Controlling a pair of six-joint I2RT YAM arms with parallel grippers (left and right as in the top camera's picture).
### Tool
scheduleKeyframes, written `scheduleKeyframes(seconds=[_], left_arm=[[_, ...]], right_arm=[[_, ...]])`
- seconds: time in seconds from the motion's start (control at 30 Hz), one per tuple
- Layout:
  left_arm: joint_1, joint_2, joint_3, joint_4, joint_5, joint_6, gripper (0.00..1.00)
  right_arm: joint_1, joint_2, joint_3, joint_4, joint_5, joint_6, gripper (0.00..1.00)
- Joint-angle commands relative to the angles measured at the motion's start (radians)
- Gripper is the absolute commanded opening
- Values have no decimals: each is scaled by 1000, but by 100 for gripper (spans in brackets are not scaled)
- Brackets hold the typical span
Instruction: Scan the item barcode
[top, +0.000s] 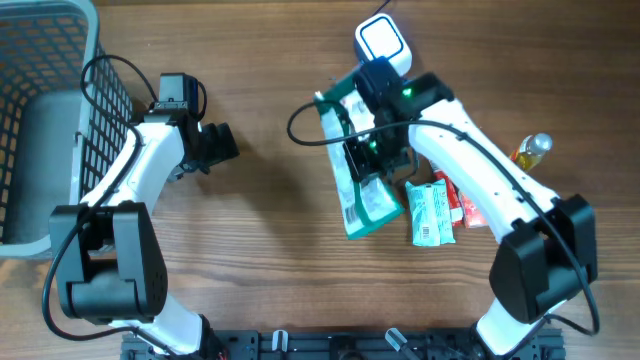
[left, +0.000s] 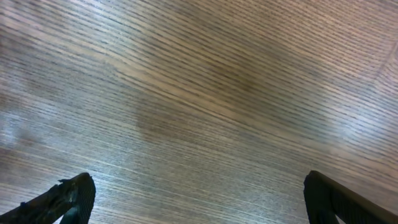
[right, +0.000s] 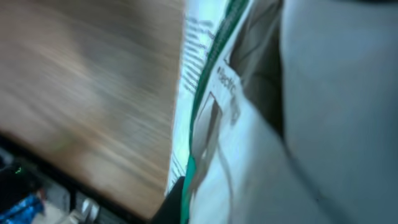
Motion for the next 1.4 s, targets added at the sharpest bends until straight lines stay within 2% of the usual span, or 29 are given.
scheduleKeyframes(seconds=[0.0,0.03,0.07,0.1,0.47,0.6,0.8,1.17,1.37], left_arm=[[8,-14,13,0,-13,-17,100],[8,-14,13,0,-13,-17,100],[8,-14,13,0,-13,-17,100],[8,-14,13,0,-13,-17,100],[8,-14,13,0,-13,-17,100],[8,-14,13,0,-13,-17,100],[8,-14,13,0,-13,-17,100],[8,-14,13,0,-13,-17,100],[8,-14,13,0,-13,-17,100]], right_arm=[[-6,13,-68,38,59,98,47],[-6,13,-80,41,83,98,75],[-6,13,-80,39,101,98,92],[-6,13,-80,39,118,98,100],[-6,13,-45,123,130,117,100],[-5,13,-45,328,130,118,99],[-6,13,-45,512,130,117,100],[-5,5,-45,527,134,118,100],[-5,-145,-45,527,134,118,100]])
